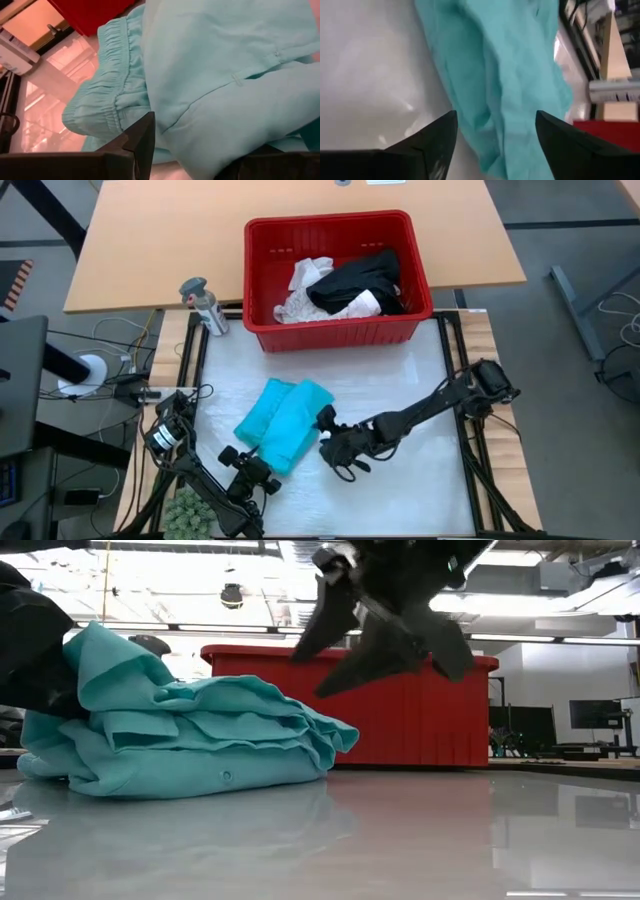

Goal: Fold laundry
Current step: Fold the light blue shorts

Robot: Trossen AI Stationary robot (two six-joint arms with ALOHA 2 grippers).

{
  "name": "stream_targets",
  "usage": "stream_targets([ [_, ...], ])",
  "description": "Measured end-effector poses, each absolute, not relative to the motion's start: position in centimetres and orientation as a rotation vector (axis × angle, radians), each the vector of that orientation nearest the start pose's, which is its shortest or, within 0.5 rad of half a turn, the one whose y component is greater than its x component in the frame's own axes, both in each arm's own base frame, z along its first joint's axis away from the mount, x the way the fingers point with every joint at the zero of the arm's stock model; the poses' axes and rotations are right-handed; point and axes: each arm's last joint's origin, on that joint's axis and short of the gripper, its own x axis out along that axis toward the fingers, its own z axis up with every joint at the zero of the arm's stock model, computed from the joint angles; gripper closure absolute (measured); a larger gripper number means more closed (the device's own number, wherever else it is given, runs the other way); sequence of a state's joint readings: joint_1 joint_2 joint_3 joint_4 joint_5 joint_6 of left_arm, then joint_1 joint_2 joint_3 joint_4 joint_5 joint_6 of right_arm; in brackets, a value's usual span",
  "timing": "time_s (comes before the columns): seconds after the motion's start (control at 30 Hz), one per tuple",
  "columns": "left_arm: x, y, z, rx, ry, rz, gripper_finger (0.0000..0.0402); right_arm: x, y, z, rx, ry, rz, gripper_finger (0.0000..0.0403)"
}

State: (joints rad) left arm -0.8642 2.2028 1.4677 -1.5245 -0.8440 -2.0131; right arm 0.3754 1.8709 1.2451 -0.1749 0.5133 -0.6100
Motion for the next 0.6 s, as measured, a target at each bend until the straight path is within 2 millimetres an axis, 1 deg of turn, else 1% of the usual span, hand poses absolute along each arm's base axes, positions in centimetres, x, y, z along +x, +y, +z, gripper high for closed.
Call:
stream_targets([
  [0.1, 23.9, -24.7, 13.0, -0.004, 0.679, 1.073, 0.0260, 37.9, 13.5, 18.9, -0.927, 0.758, 0.087, 0.0085],
  [0.23, 24.0, -24.8, 12.9, -0.016, 0.679, 1.066, 0.0260, 38.7, 13.7, 17.5, -0.953, 0.796, 0.062, 0.0072],
  [0.4, 24.1, -24.8, 12.8, -0.016, 0.680, 1.059, 0.0260, 40.0, 14.2, 16.5, -1.001, 0.808, 0.024, 0.0066],
  [0.6, 24.1, -24.8, 12.8, -0.016, 0.684, 1.052, 0.0260, 41.4, 14.7, 14.4, -1.058, 0.847, 0.034, 0.0066],
])
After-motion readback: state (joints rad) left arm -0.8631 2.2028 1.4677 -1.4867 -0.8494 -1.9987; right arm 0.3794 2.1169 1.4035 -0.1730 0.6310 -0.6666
